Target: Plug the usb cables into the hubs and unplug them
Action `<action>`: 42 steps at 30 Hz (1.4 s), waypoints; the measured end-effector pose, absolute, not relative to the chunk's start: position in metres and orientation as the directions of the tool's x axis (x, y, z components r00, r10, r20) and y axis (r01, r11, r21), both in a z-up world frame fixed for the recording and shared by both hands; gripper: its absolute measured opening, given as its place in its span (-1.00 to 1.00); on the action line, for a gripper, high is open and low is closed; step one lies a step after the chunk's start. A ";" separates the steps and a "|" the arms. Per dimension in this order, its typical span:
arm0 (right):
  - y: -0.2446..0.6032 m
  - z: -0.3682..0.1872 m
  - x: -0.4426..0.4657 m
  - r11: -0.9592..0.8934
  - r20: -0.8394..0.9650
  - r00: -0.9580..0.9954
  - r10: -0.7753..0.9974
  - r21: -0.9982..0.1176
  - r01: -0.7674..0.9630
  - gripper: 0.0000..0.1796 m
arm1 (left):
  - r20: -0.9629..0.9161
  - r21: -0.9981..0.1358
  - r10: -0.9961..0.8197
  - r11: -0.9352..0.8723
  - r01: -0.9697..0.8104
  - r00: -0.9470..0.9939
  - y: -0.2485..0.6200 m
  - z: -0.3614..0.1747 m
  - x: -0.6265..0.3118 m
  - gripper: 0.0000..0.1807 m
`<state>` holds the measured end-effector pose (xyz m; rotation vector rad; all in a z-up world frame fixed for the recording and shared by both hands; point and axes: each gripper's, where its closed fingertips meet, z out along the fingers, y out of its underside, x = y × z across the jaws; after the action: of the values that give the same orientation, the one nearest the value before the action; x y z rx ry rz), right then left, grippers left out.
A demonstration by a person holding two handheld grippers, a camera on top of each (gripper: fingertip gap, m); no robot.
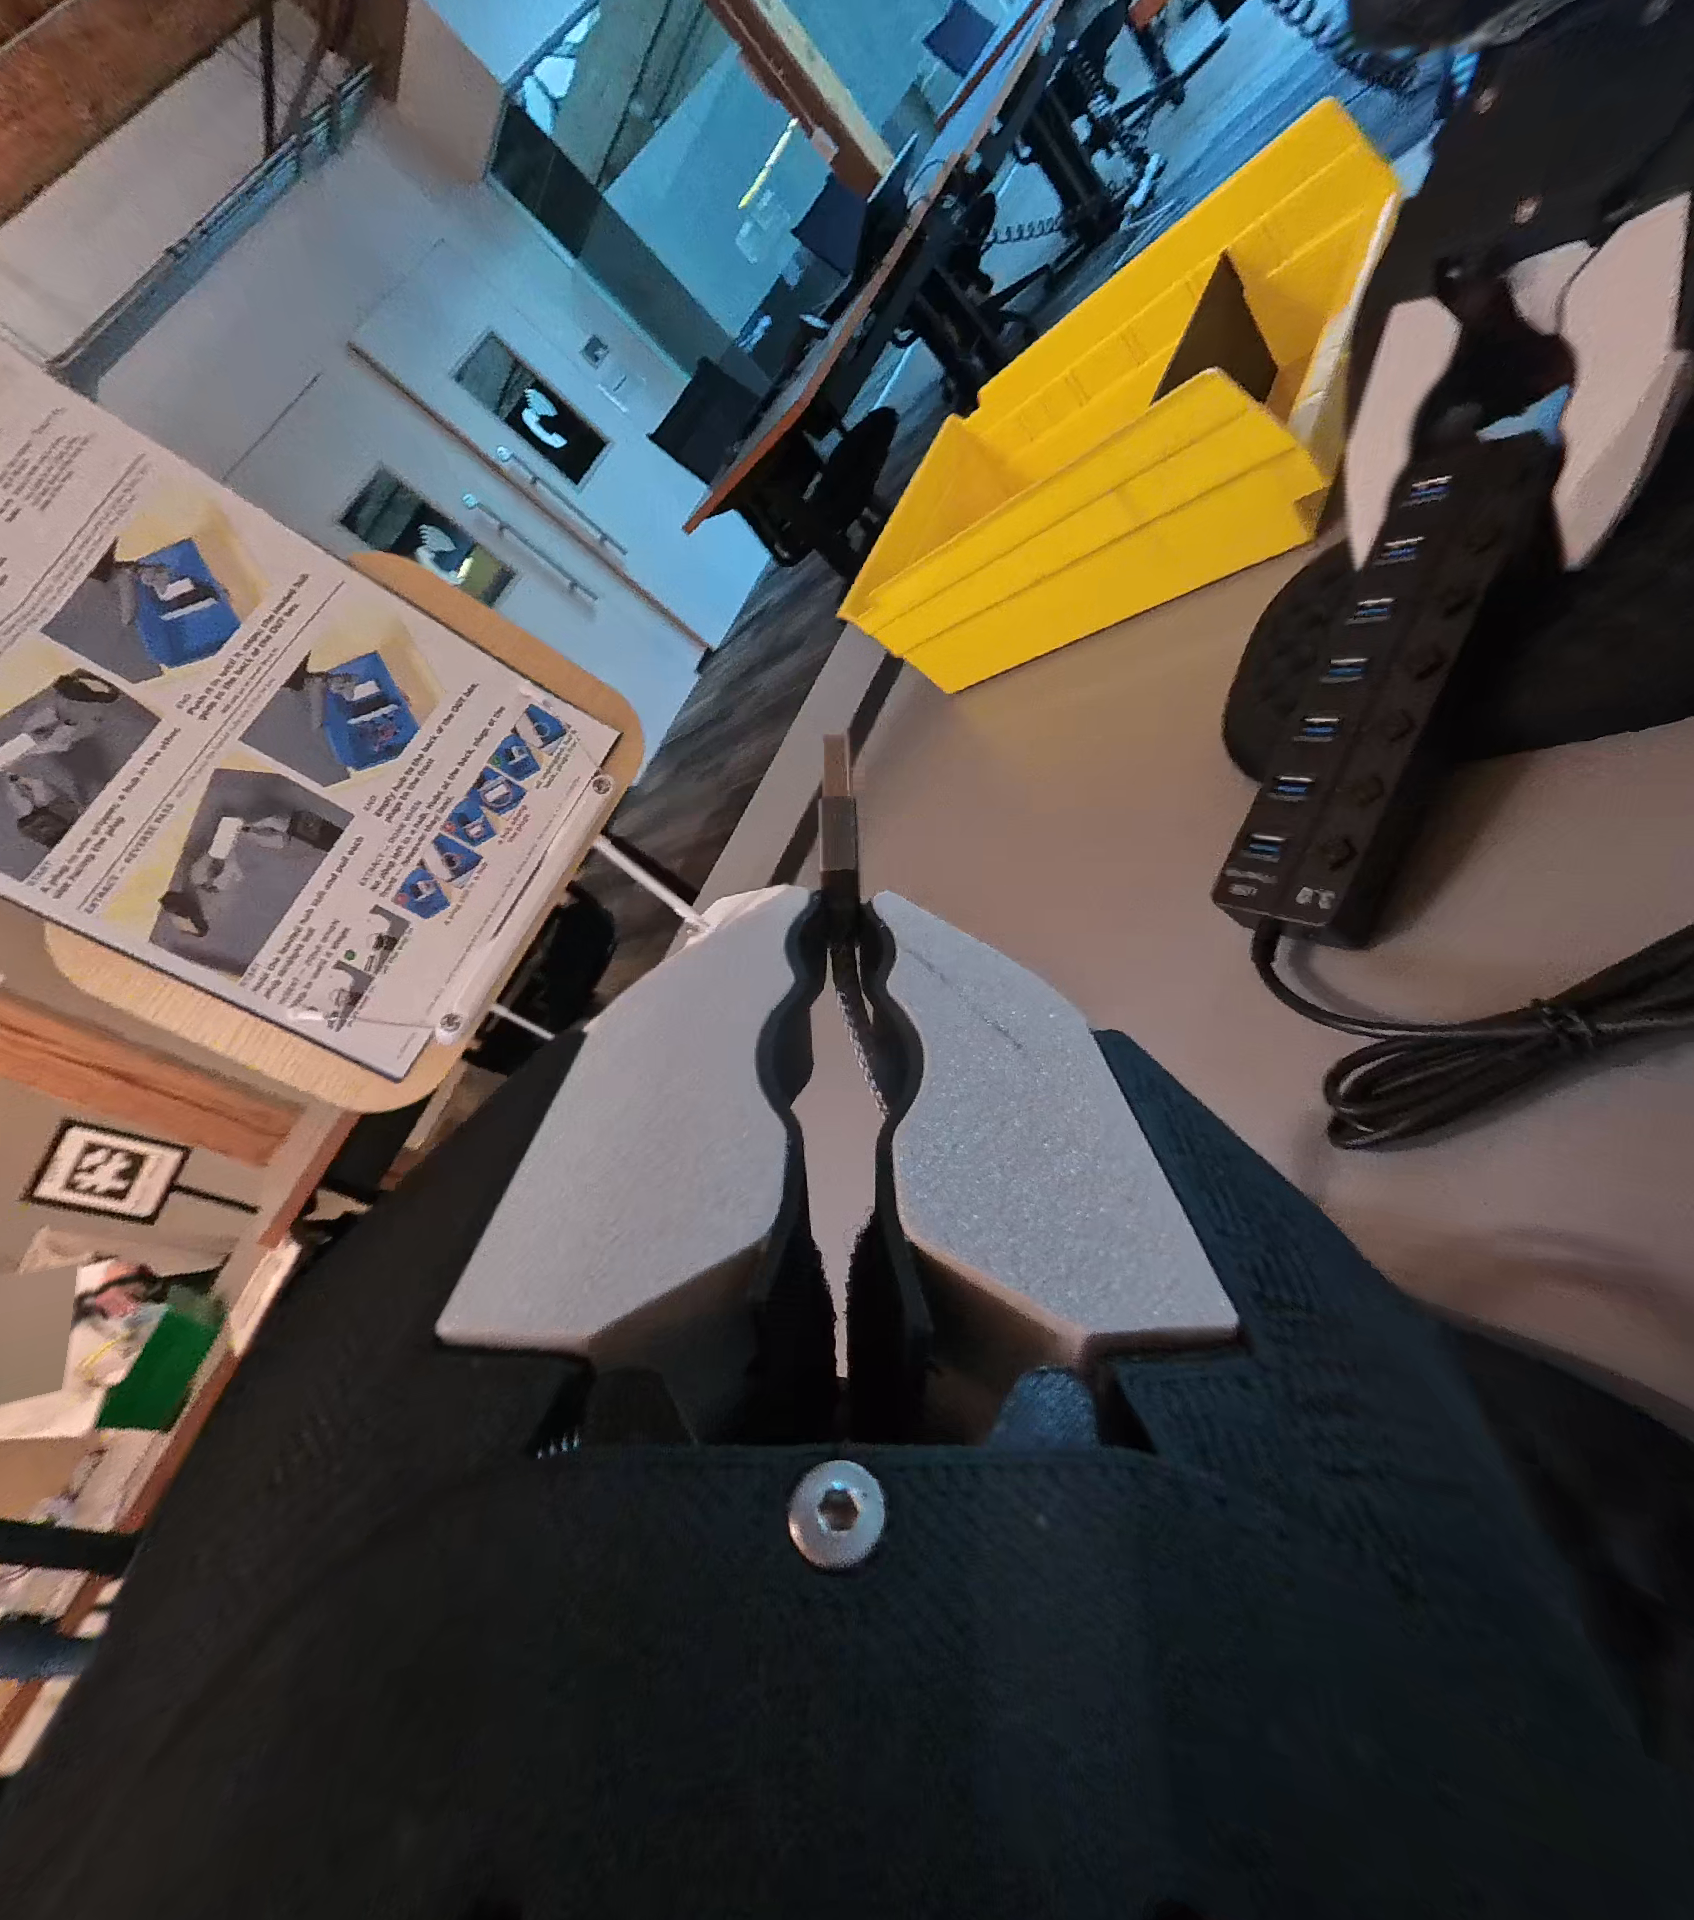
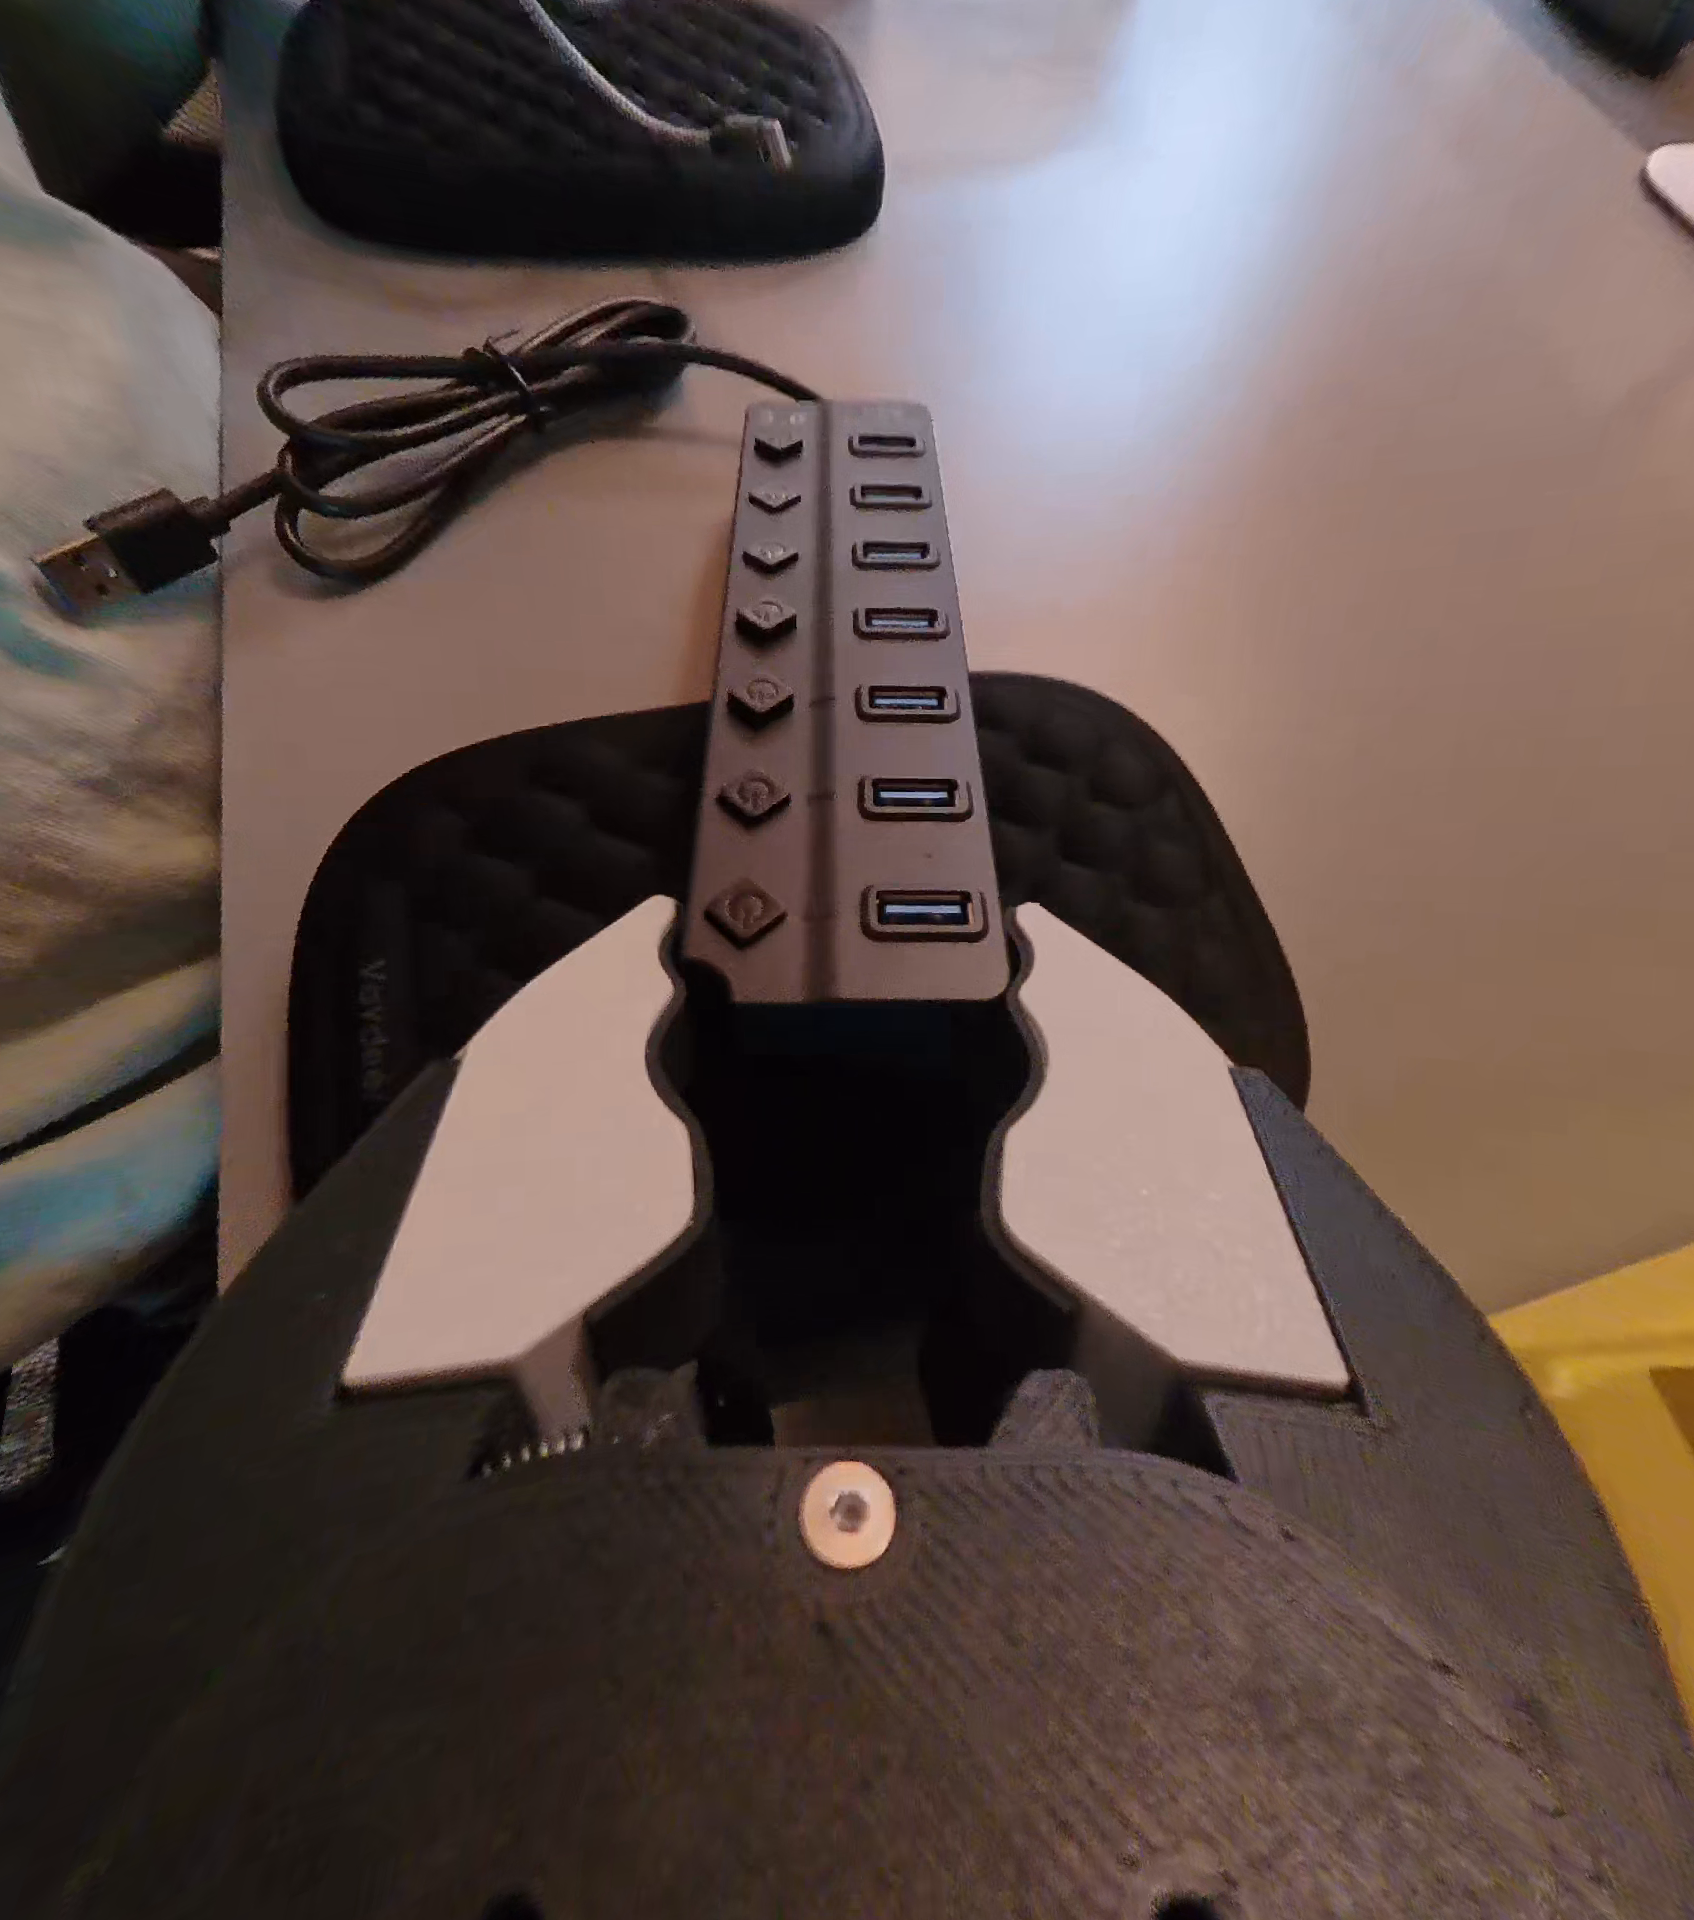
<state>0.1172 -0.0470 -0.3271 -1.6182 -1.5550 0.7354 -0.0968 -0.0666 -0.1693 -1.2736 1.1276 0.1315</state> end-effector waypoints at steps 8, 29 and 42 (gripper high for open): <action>-0.056 -0.241 0.079 0.132 0.172 0.085 0.981 -0.925 0.357 -0.39 | -0.962 -0.272 -0.084 0.318 -0.908 0.259 -0.036 -0.172 -0.093 -0.94; -0.063 -0.190 0.012 0.257 0.211 -0.150 0.966 -0.725 0.639 -0.39 | -0.919 0.394 0.234 0.591 -0.704 -0.317 -0.041 -0.147 -0.018 -0.93; -0.069 -0.184 0.001 0.266 0.211 -0.167 0.963 -0.651 0.711 -0.39 | -0.900 0.430 0.209 0.573 -0.697 -0.383 -0.035 -0.139 -0.010 -0.93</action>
<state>0.0006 -0.0694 -0.1839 -1.5082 -1.9474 0.5488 -0.0097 -0.0355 -0.1390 -0.4095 1.7022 1.0245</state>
